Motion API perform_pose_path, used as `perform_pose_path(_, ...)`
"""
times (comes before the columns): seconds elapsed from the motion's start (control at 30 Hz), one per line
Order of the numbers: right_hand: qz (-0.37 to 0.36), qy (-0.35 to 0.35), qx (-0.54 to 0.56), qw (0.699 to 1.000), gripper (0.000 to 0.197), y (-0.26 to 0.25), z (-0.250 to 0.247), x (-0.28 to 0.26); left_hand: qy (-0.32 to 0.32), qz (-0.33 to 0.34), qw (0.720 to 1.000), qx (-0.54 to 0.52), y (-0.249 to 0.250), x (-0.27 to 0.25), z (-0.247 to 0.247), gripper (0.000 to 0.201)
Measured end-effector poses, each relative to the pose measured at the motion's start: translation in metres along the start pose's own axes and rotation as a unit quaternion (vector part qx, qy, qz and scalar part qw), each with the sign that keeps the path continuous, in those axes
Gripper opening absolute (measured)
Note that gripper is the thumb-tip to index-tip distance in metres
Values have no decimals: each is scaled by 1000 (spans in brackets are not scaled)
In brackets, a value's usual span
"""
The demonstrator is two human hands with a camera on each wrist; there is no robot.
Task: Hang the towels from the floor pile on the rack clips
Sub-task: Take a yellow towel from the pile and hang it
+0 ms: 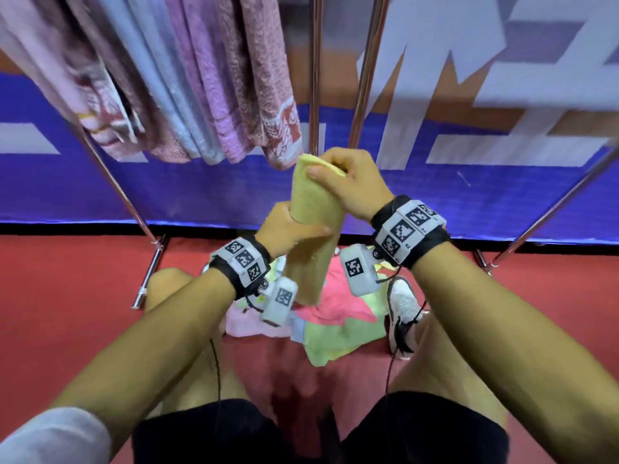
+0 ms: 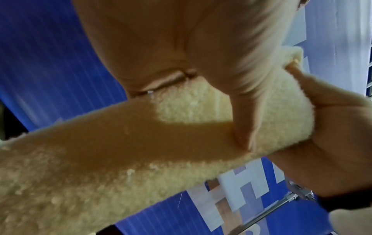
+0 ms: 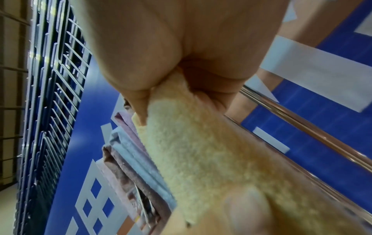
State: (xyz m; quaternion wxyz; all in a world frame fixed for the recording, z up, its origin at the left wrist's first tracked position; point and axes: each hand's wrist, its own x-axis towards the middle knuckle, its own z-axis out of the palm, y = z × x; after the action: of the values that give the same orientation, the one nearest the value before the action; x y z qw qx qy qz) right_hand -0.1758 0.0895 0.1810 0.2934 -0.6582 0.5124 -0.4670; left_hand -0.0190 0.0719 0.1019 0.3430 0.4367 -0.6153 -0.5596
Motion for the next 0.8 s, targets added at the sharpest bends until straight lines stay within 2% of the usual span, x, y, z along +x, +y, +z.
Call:
perform_pose_path(0.07,-14,17,3,1000,13,-25,-15,11,12,10,1000,3,19,3,-5,53)
perform_pose_path(0.13,-28,43,32,998,13,-49,-31,22,17,27,999,5,37,4,-12,62)
perform_pose_path(0.27,-40,89,82,992,14,-96,-65,42,12,72,997,14,79,6,-29,40)
perform_pose_path(0.33,-47,107,98,988,15,-117,-79,52,2,95,995,17,102,8,-35,38)
perform_pose_path(0.43,-56,122,131,982,16,-142,-94,65,-14,109,993,32,135,6,-34,15)
perform_pose_path(0.53,-46,137,180,973,16,-161,-105,76,-25,122,992,15,152,7,-33,9)
perform_pose_path(0.73,-10,200,215,956,19,-166,-139,87,-70,85,994,28,169,11,-38,22)
perform_pose_path(0.77,-2,211,224,952,18,-163,-147,86,-70,89,993,20,175,11,-39,29)
perform_pose_path(0.8,11,228,228,946,18,-159,-156,85,-65,94,993,9,181,13,-42,44)
